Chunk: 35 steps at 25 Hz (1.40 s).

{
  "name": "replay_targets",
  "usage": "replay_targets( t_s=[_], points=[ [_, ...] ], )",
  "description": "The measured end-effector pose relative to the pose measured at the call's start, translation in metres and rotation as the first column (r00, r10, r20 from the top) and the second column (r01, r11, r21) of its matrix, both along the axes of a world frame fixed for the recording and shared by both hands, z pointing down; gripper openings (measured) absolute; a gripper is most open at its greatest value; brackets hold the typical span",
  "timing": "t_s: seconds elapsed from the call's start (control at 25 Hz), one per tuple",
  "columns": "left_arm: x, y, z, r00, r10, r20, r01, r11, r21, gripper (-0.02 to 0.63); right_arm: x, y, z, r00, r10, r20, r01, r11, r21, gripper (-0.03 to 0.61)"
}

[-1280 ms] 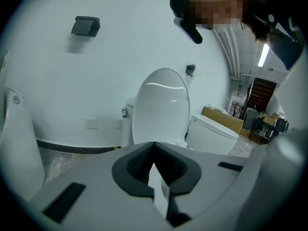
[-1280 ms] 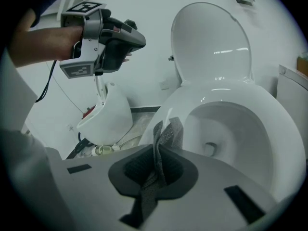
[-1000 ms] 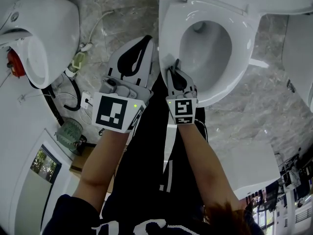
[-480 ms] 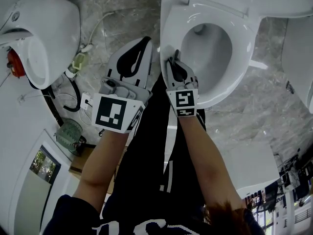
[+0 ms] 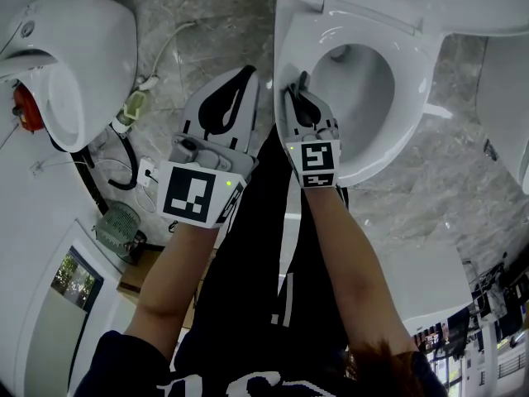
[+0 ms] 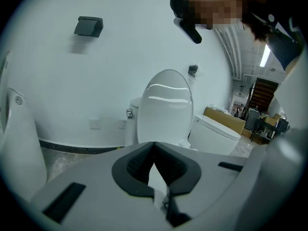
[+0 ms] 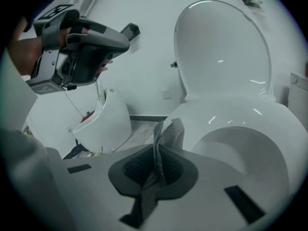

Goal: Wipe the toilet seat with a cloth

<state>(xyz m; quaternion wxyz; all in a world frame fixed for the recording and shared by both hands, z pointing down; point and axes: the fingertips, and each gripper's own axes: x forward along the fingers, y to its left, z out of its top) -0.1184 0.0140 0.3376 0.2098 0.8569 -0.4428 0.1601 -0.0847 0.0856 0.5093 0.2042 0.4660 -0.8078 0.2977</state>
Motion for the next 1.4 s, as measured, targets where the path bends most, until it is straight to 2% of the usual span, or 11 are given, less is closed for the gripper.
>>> replay_targets(
  t_s=[0.32,0.68,1.04,1.4],
  points=[
    [-0.002,-0.009,0.0,1.0,-0.002,0.0,0.002,1.0,-0.003,0.011,0.0,-0.014,-0.001,1.0,-0.026,-0.002,0.026,0.999,0.021,0.026],
    [0.001,-0.017,0.002,1.0,-0.005,-0.001,0.005,1.0,-0.009,0.011,0.011,-0.049,0.001,1.0,0.002,-0.003,-0.002,0.999,0.05,0.026],
    [0.005,-0.025,-0.001,1.0,-0.003,0.0,0.003,1.0,-0.005,0.011,0.019,-0.076,-0.001,1.0,-0.017,-0.023,0.019,0.998,0.067,0.026],
    [0.006,-0.027,-0.006,1.0,-0.002,0.003,0.002,1.0,-0.004,0.011,0.027,-0.108,-0.008,0.991,-0.09,-0.103,0.104,0.985,0.135,0.028]
  ],
)
